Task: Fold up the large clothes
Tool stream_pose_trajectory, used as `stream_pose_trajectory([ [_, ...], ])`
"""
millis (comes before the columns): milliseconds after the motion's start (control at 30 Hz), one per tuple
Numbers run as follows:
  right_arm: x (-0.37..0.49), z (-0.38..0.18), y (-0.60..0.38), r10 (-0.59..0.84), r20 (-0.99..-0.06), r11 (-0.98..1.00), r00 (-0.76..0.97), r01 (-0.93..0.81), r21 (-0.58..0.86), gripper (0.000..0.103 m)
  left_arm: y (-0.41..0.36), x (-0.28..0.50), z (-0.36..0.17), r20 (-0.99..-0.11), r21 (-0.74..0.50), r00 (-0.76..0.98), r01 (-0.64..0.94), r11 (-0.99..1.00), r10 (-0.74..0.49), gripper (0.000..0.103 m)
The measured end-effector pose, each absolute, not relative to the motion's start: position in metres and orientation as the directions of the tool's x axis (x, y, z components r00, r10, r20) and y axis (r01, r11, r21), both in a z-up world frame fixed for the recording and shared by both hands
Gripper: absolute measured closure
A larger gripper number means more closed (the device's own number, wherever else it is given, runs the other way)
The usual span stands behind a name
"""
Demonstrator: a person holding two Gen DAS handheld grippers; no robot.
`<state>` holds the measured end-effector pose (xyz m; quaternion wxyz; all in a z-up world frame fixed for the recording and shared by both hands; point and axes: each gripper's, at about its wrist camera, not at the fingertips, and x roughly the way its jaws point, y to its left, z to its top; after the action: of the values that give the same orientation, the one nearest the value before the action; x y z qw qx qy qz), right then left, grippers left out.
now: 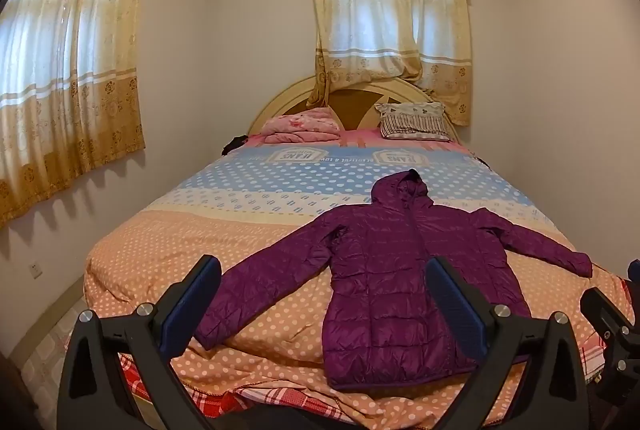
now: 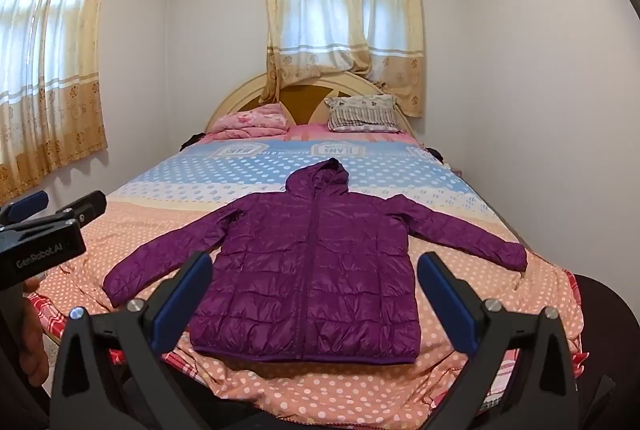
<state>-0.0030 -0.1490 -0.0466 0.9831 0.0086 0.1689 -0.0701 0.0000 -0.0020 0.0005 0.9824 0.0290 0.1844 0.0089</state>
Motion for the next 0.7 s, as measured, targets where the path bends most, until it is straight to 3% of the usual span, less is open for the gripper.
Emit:
stream_pose_trajectory([
  [200,-0.001,-0.047,-0.150,-0.126,-0.350,0.990,0.928,0.139,0.012,0.000,-0.017,0.002,-0.001,-0.370,0.053,0.928,-0.012,0.999,0.030,0.001],
  [267,-0.002,-0.047,-0.151,-0.127,-0.350,0.990,0.928,0.139,0.010,0.000,0.006,0.002,0.001,-0.371,-0.005,0.929,-0.005,1.000,0.002,0.001],
  [700,0.003,-0.056,-0.152,-0.125,-0.360,0.990,0.925,0.138,0.011,0.000,0.004,0.005,-0.003,-0.376,-0.004,0.927,-0.015,1.000,0.012,0.001],
])
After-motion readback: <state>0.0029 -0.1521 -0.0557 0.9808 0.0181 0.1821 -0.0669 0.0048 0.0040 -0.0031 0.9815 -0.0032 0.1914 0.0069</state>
